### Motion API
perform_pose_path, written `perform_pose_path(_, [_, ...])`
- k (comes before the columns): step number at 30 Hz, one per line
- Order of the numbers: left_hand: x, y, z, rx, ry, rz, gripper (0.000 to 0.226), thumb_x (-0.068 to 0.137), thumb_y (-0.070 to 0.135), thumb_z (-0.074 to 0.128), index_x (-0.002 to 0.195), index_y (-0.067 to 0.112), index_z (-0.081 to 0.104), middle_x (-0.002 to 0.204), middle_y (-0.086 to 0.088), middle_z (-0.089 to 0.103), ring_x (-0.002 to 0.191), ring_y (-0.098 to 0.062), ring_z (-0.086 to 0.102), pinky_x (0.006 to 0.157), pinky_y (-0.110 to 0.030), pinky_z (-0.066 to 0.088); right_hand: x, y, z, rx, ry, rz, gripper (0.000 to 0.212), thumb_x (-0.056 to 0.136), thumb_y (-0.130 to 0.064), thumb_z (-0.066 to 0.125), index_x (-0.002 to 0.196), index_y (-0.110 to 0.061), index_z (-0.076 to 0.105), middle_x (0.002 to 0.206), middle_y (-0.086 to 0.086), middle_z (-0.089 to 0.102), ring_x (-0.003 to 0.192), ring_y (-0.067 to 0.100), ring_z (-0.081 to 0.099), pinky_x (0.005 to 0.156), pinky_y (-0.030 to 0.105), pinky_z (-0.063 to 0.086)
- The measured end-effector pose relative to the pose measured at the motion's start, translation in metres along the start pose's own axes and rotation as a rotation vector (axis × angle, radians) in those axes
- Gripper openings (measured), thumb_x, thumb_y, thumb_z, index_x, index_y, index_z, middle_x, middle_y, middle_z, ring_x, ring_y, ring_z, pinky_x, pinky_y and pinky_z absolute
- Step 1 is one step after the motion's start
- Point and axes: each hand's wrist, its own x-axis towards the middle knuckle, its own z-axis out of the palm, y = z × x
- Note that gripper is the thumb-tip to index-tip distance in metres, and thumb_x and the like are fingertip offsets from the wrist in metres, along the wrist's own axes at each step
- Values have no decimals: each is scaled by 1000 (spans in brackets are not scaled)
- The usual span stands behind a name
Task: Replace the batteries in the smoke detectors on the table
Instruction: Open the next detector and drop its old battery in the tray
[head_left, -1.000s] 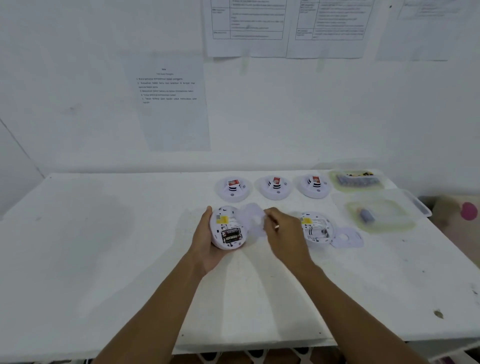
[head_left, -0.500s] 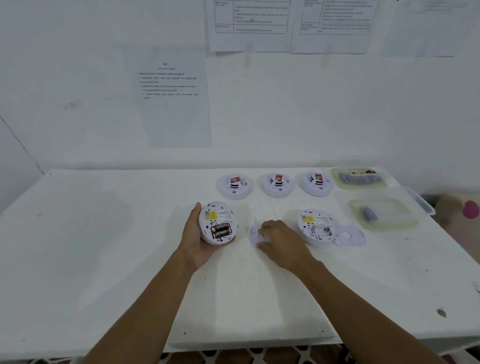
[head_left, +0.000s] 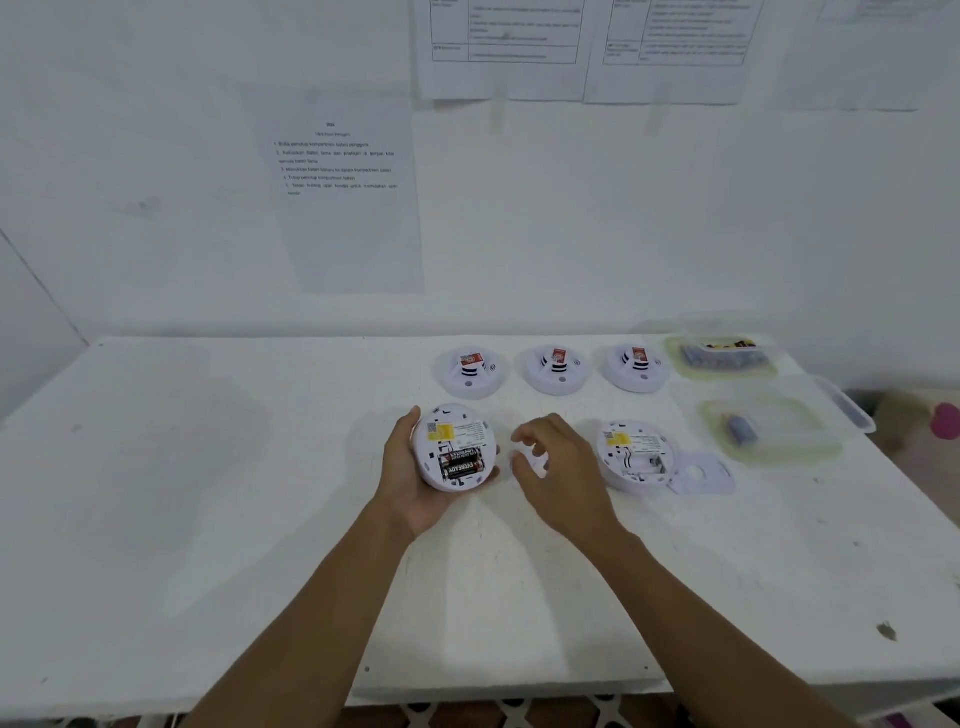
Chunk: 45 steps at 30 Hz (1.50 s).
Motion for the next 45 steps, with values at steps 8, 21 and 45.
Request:
perform_pose_path(8, [3,-17,29,105,25,15,48,92,49,44,101,10,70,90,-11,72,80,-23,69,70,-32,58,-1,-32,13,165,38,23,16,77,-22,69,90,-19,60,89,-8,57,83,8,57,71,26,53])
perform_pose_path(21, [25,-44,61,175,-12,95,51,94,46,41,85,12,77,83,-10,71,76,-22,68,79,-37,50,1,-1,-23,179,48,-73,19,75,-26,63,91,-14,65,91,-7,57,82,3,56,69,14,48])
perform_pose_path(45, [89,-123,177,59,-116,77,45,96,45,42,99,16,76,123,-20,65,112,-42,58,82,-50,52,81,215,-246,-301,-283,407,18,83,-28,69,69,-34,60,71,-5,68,71,16,63,64,27,48])
